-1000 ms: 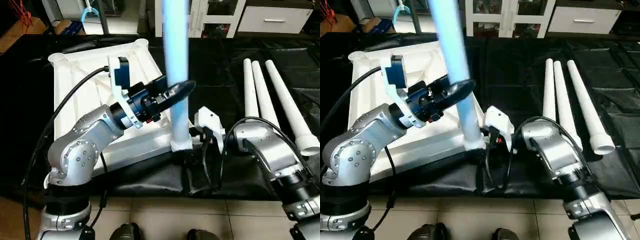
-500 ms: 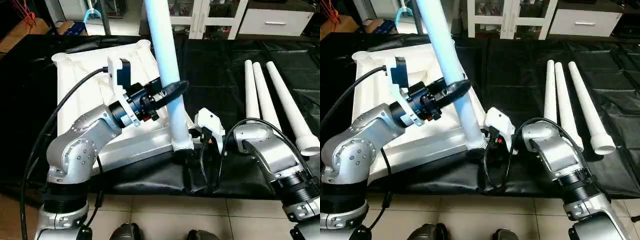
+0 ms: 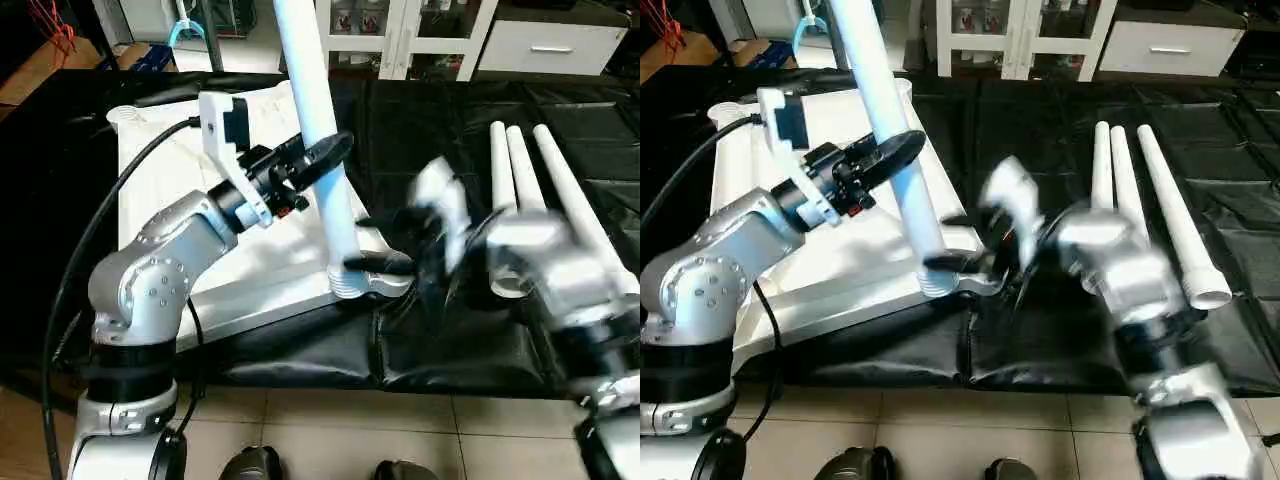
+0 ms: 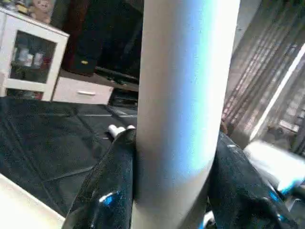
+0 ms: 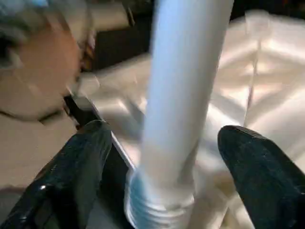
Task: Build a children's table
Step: Pick table leg
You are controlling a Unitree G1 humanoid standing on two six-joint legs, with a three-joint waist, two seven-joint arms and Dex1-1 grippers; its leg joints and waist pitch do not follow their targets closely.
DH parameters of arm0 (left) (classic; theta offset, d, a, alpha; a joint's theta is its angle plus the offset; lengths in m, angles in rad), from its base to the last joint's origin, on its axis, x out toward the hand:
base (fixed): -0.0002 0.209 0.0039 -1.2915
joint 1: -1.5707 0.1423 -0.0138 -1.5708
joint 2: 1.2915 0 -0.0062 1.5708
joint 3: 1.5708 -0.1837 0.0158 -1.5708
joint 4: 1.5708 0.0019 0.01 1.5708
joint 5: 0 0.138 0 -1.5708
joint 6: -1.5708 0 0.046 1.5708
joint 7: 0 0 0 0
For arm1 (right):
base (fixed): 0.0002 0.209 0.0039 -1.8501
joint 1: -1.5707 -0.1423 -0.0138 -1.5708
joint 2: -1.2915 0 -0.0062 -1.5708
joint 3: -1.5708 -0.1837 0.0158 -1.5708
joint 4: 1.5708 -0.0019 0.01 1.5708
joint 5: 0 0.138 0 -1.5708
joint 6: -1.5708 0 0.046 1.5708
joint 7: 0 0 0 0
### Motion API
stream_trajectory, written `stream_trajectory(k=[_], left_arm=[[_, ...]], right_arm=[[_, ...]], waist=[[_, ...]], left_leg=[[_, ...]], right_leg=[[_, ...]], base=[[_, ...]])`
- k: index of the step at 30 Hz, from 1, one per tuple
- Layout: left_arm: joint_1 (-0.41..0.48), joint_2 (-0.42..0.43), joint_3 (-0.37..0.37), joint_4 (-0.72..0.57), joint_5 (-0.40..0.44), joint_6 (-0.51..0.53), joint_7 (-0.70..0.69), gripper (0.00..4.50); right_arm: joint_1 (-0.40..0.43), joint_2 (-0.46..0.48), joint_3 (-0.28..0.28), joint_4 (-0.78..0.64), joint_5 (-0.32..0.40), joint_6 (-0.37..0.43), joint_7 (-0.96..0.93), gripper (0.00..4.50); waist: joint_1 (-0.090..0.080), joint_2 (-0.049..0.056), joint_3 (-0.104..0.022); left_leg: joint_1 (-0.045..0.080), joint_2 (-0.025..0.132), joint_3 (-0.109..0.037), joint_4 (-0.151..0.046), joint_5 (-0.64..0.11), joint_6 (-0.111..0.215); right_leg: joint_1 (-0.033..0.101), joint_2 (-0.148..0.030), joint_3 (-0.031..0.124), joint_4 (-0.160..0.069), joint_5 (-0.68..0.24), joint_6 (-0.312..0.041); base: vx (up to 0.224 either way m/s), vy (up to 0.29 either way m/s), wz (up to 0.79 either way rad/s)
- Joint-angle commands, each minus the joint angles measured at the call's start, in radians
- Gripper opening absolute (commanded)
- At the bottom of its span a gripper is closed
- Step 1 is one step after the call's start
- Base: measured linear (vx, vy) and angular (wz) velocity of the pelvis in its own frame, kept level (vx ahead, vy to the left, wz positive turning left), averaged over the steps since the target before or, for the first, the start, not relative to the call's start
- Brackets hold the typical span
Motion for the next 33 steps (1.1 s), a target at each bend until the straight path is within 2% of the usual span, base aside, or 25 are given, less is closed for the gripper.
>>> stream_trajectory(k=[1, 3, 5, 6, 11, 16, 17, 21, 22, 26, 30, 33], left_arm=[[-0.021, -0.001, 0.013, 0.005, 0.007, 0.003, 0.012, 1.81], [-0.023, -0.001, 0.013, 0.008, 0.008, 0.0, 0.014, 1.8], [-0.024, -0.005, 0.013, 0.006, -0.005, 0.006, 0.027, 1.8], [-0.024, -0.009, 0.008, -0.002, -0.013, 0.016, 0.034, 1.8], [-0.023, -0.012, -0.005, -0.013, -0.017, 0.026, 0.032, 1.8], [-0.031, -0.033, -0.013, -0.021, -0.025, 0.037, 0.059, 1.8], [-0.032, -0.034, -0.016, -0.021, -0.023, 0.039, 0.065, 1.8], [-0.034, -0.039, -0.018, -0.026, -0.023, 0.043, 0.074, 1.8], [-0.037, -0.04, -0.017, -0.027, -0.024, 0.044, 0.076, 1.8], [-0.037, -0.039, -0.015, -0.029, -0.021, 0.042, 0.078, 1.8], [-0.038, -0.036, -0.016, -0.029, -0.019, 0.039, 0.082, 1.8], [-0.037, -0.03, -0.019, -0.03, -0.016, 0.039, 0.082, 1.8]], right_arm=[[-0.038, -0.004, -0.053, 0.021, 0.049, 0.021, 0.009, 4.32], [-0.055, 0.0, -0.063, 0.05, 0.038, 0.006, -0.01, 4.45], [-0.068, -0.006, -0.049, 0.077, 0.011, -0.011, -0.012, 4.48], [-0.072, -0.017, -0.024, 0.092, -0.008, -0.016, 0.012, 4.5], [-0.076, -0.022, 0.03, 0.106, -0.034, -0.007, 0.037, 4.5], [-0.118, 0.032, 0.079, 0.178, -0.055, -0.006, 0.041, 4.5], [-0.124, 0.038, 0.083, 0.183, -0.057, -0.007, 0.044, 4.5], [-0.132, 0.049, 0.094, 0.183, -0.057, -0.004, 0.046, 4.5], [-0.137, 0.06, 0.11, 0.183, -0.063, 0.003, 0.038, 4.5], [-0.138, 0.067, 0.134, 0.183, -0.084, 0.021, 0.017, 4.5], [-0.14, 0.077, 0.135, 0.188, -0.089, 0.041, 0.002, 4.04], [-0.137, 0.079, 0.137, 0.185, -0.088, 0.047, 0.004, 3.86]], waist=[[0.002, -0.012, -0.096], [0.001, -0.011, -0.095], [0.001, -0.011, -0.095], [0.001, -0.012, -0.094], [0.002, -0.011, -0.097], [0.001, -0.01, -0.097], [0.001, -0.013, -0.096], [0.003, -0.01, -0.097], [0.003, -0.013, -0.097], [0.003, -0.012, -0.096], [0.004, -0.01, -0.095], [0.004, -0.009, -0.095]], left_leg=[[0.035, 0.042, -0.022, -0.054, -0.141, 0.096], [0.035, 0.042, -0.022, -0.054, -0.145, 0.09], [0.034, 0.042, -0.022, -0.054, -0.151, 0.081], [0.035, 0.042, -0.022, -0.054, -0.157, 0.076], [0.035, 0.042, -0.023, -0.053, -0.143, 0.084], [0.033, 0.043, -0.023, -0.052, -0.144, 0.09], [0.033, 0.044, -0.023, -0.053, -0.149, 0.089], [0.033, 0.045, -0.025, -0.052, -0.136, 0.089], [0.031, 0.045, -0.025, -0.051, -0.129, 0.09], [0.033, 0.046, -0.025, -0.052, -0.138, 0.085], [0.032, 0.045, -0.025, -0.054, -0.152, 0.071], [0.033, 0.045, -0.026, -0.054, -0.157, 0.067]], right_leg=[[0.047, -0.041, 0.029, -0.056, -0.065, -0.275], [0.045, -0.042, 0.028, -0.058, -0.084, -0.277], [0.045, -0.042, 0.027, -0.059, -0.096, -0.276], [0.045, -0.042, 0.027, -0.06, -0.102, -0.274], [0.047, -0.042, 0.027, -0.057, -0.077, -0.277], [0.045, -0.042, 0.025, -0.054, -0.066, -0.296], [0.045, -0.042, 0.025, -0.056, -0.073, -0.293], [0.044, -0.042, 0.025, -0.053, -0.06, -0.286], [0.045, -0.042, 0.025, -0.051, -0.052, -0.288], [0.043, -0.043, 0.025, -0.053, -0.065, -0.284], [0.043, -0.044, 0.026, -0.054, -0.086, -0.275], [0.043, -0.044, 0.026, -0.055, -0.087, -0.27]], base=[[0.0, 0.0, 0.0], [0.0, 0.0, 0.0], [0.0, 0.0, 0.0], [0.0, 0.0, 0.0], [0.0, 0.0, 0.0], [0.0, 0.0, 0.0], [0.0, 0.0, 0.0], [0.0, 0.0, 0.0], [0.0, 0.0, 0.0], [0.0, 0.0, 0.0], [0.0, 0.0, 0.0], [0.0, 0.0, 0.0]])
